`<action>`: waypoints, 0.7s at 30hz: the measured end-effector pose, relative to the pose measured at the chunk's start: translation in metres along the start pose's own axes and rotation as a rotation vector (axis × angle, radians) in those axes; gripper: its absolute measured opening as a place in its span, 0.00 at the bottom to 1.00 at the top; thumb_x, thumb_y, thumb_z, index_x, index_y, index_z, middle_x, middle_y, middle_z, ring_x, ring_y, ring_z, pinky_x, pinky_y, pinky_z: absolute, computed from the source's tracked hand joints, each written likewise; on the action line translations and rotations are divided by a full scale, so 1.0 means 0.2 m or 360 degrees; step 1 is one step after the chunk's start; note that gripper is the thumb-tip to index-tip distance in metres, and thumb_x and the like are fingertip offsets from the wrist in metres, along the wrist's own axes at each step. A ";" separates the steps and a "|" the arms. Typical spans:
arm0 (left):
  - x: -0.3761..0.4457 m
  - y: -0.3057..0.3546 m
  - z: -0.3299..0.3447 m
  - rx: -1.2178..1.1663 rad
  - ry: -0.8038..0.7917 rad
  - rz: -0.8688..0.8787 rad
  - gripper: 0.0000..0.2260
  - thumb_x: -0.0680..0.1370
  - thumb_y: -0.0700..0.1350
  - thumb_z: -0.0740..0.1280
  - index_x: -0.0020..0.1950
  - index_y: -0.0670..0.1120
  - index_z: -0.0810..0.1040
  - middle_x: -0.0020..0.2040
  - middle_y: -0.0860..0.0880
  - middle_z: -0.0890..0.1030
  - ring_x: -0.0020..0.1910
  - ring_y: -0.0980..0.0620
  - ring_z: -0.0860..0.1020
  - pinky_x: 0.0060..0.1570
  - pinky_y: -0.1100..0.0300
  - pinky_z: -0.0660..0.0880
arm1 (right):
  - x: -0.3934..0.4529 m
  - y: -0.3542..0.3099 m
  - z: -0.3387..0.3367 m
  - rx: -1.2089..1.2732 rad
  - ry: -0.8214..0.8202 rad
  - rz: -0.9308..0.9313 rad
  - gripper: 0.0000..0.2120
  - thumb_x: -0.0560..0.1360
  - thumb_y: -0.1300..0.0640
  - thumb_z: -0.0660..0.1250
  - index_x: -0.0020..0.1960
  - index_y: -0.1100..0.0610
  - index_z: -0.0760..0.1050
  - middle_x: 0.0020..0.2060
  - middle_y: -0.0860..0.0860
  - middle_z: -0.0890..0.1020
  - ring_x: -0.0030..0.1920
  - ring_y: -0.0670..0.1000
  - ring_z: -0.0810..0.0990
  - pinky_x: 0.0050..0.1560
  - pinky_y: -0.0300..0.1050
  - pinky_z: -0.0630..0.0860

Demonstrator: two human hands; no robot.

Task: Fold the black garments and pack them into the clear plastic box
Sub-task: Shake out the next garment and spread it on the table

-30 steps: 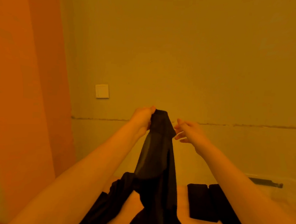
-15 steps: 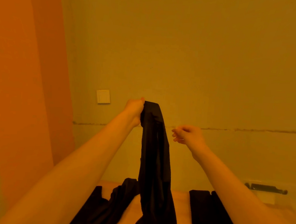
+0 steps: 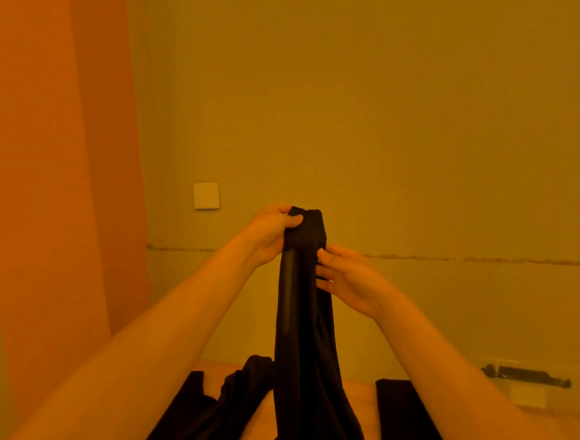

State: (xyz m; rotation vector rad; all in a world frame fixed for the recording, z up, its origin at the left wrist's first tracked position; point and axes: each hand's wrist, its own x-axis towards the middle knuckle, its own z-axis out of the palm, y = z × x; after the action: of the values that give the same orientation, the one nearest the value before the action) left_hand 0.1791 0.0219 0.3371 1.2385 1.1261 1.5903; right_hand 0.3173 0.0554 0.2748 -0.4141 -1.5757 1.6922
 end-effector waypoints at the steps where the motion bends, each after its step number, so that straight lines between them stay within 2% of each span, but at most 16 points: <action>1: 0.00 0.01 0.00 0.0007 0.0010 0.0008 0.06 0.79 0.33 0.58 0.48 0.40 0.73 0.44 0.43 0.78 0.42 0.50 0.77 0.40 0.60 0.77 | 0.00 0.02 0.00 -0.0039 -0.0058 0.0032 0.09 0.76 0.60 0.63 0.56 0.55 0.75 0.49 0.52 0.82 0.53 0.53 0.81 0.53 0.48 0.77; 3: 0.00 0.02 0.00 0.0016 0.0029 0.0023 0.06 0.80 0.33 0.58 0.49 0.40 0.73 0.44 0.44 0.78 0.41 0.50 0.78 0.41 0.59 0.76 | 0.00 0.06 0.01 -0.0345 -0.0168 0.0135 0.09 0.75 0.60 0.65 0.55 0.55 0.75 0.51 0.53 0.81 0.55 0.54 0.79 0.57 0.50 0.76; 6: 0.00 0.06 -0.02 0.0004 0.0094 0.0020 0.07 0.80 0.34 0.57 0.48 0.41 0.73 0.43 0.45 0.78 0.41 0.51 0.77 0.38 0.59 0.77 | 0.00 0.16 -0.02 -0.1097 -0.0303 0.0285 0.10 0.72 0.57 0.70 0.52 0.56 0.77 0.51 0.52 0.81 0.55 0.52 0.79 0.59 0.49 0.74; 7: 0.00 0.07 -0.04 0.0005 0.0118 0.0028 0.07 0.80 0.34 0.57 0.46 0.42 0.73 0.43 0.45 0.78 0.40 0.51 0.77 0.37 0.60 0.77 | -0.01 0.19 -0.04 -0.1291 -0.0366 0.0312 0.09 0.72 0.56 0.70 0.49 0.59 0.78 0.48 0.53 0.82 0.52 0.52 0.80 0.56 0.48 0.75; 9: 0.00 0.08 -0.10 0.0004 0.0174 0.0050 0.08 0.80 0.33 0.57 0.45 0.42 0.73 0.43 0.45 0.77 0.40 0.52 0.77 0.34 0.63 0.78 | -0.04 0.22 -0.10 -0.1503 -0.0489 0.0371 0.09 0.73 0.56 0.69 0.35 0.59 0.76 0.32 0.48 0.79 0.37 0.44 0.77 0.44 0.41 0.72; 10: 0.00 0.08 -0.13 -0.0001 0.0206 0.0054 0.08 0.80 0.33 0.57 0.45 0.42 0.73 0.43 0.45 0.77 0.40 0.52 0.77 0.33 0.64 0.77 | -0.05 0.22 -0.13 -0.1523 -0.0519 0.0407 0.13 0.74 0.58 0.68 0.31 0.56 0.73 0.26 0.43 0.74 0.31 0.40 0.72 0.40 0.37 0.67; 11: 0.01 0.07 -0.16 -0.0006 0.0239 0.0051 0.09 0.80 0.33 0.57 0.45 0.42 0.73 0.43 0.45 0.78 0.40 0.52 0.77 0.33 0.64 0.78 | -0.06 0.23 -0.17 -0.1509 -0.0527 0.0432 0.15 0.75 0.58 0.66 0.30 0.54 0.71 0.24 0.41 0.72 0.29 0.38 0.70 0.39 0.36 0.64; 12: 0.01 0.07 -0.18 -0.0017 0.0268 0.0044 0.09 0.80 0.33 0.57 0.45 0.42 0.73 0.43 0.45 0.77 0.41 0.52 0.77 0.33 0.64 0.78 | -0.08 0.23 -0.20 -0.1455 -0.0516 0.0435 0.13 0.76 0.58 0.65 0.32 0.53 0.72 0.27 0.41 0.73 0.32 0.38 0.70 0.41 0.37 0.64; 14: 0.01 0.05 -0.22 -0.0052 0.0304 0.0027 0.07 0.80 0.33 0.56 0.49 0.39 0.73 0.43 0.45 0.77 0.41 0.52 0.77 0.35 0.62 0.78 | -0.08 0.25 -0.24 -0.1343 -0.0470 0.0406 0.07 0.77 0.54 0.63 0.46 0.55 0.77 0.42 0.46 0.79 0.44 0.43 0.76 0.48 0.39 0.69; 15: 0.02 0.04 -0.23 -0.0062 0.0306 0.0017 0.07 0.81 0.34 0.56 0.52 0.39 0.73 0.44 0.45 0.77 0.41 0.51 0.77 0.37 0.61 0.77 | -0.09 0.25 -0.25 -0.1260 -0.0436 0.0366 0.10 0.76 0.52 0.62 0.52 0.57 0.77 0.49 0.50 0.80 0.50 0.45 0.77 0.52 0.41 0.71; 16: 0.01 0.03 -0.23 -0.0068 0.0305 0.0008 0.07 0.81 0.34 0.56 0.54 0.39 0.72 0.44 0.45 0.77 0.41 0.51 0.77 0.38 0.60 0.76 | -0.08 0.26 -0.25 -0.1159 -0.0406 0.0320 0.12 0.75 0.50 0.63 0.54 0.57 0.76 0.51 0.51 0.79 0.53 0.47 0.77 0.54 0.43 0.72; 18: 0.02 0.01 -0.22 -0.0073 0.0295 0.0003 0.08 0.81 0.34 0.56 0.57 0.40 0.71 0.44 0.44 0.77 0.42 0.51 0.77 0.40 0.59 0.75 | -0.06 0.28 -0.24 -0.0899 -0.0373 0.0253 0.16 0.68 0.43 0.69 0.46 0.55 0.73 0.45 0.49 0.79 0.49 0.47 0.77 0.55 0.46 0.74; 19: 0.02 0.00 -0.21 -0.0074 0.0292 0.0009 0.08 0.81 0.34 0.56 0.57 0.40 0.71 0.45 0.44 0.77 0.42 0.50 0.77 0.41 0.59 0.75 | -0.06 0.27 -0.23 -0.0763 -0.0395 0.0258 0.22 0.64 0.39 0.72 0.44 0.55 0.72 0.42 0.47 0.79 0.47 0.46 0.78 0.52 0.44 0.75; 21: 0.03 -0.01 -0.19 -0.0084 0.0276 0.0039 0.08 0.80 0.34 0.57 0.58 0.40 0.71 0.45 0.44 0.77 0.43 0.51 0.77 0.41 0.60 0.77 | -0.05 0.26 -0.20 -0.0548 -0.0425 0.0268 0.26 0.62 0.38 0.73 0.49 0.55 0.75 0.45 0.47 0.82 0.50 0.47 0.80 0.51 0.43 0.75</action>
State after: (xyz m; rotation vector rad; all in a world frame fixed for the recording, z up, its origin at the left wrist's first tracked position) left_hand 0.1398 0.0220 0.3319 1.1004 1.1716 1.7617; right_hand 0.3348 0.0794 0.2159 -0.5218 -2.0931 1.6531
